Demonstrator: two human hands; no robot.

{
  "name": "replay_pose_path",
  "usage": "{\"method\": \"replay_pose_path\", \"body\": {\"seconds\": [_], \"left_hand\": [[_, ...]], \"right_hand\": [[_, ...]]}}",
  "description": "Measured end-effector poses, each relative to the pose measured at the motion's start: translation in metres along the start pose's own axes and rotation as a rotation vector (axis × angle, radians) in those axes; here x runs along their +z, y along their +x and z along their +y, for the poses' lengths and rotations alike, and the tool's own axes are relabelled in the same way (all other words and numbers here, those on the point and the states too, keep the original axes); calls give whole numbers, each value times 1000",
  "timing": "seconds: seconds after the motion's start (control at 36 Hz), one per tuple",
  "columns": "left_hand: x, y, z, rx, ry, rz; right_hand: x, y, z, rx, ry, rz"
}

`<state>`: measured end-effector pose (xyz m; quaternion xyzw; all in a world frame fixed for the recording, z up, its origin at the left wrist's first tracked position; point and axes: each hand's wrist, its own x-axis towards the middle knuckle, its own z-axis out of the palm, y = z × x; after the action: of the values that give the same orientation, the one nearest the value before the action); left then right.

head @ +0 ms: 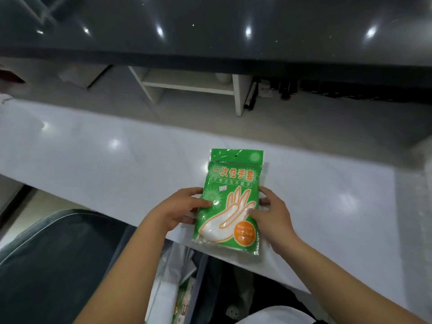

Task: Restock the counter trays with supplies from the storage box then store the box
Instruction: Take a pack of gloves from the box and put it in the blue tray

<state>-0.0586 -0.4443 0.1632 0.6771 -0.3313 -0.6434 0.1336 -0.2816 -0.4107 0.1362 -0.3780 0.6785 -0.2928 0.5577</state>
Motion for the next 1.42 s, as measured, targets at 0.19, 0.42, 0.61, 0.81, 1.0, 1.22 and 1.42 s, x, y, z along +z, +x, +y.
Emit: {"method": "replay_pose_path", "body": {"seconds": [0.19, 0.42, 0.61, 0.81, 1.0, 1.22, 1.42], "left_hand": [[7, -28, -21, 125, -143, -181], [52, -77, -56, 297, -246, -395], [123, -104, -71, 345, -255, -578], [199, -141, -63, 345, -208, -743], [292, -173, -57, 454, -85, -742], [443, -197, -49, 482, -2, -812], [556, -208, -50, 530, 49, -730]], "right_hand": [[-23, -39, -6, 101, 254, -24], [-77, -139, 12, 139, 293, -120], [-121, -224, 41, 84, 379, 94], [-174, -291, 62, 37, 376, 228], [-252, -333, 104, -12, 489, 286], [-380, -376, 166, -72, 492, 374], [-476, -389, 207, -96, 388, 527]]}}
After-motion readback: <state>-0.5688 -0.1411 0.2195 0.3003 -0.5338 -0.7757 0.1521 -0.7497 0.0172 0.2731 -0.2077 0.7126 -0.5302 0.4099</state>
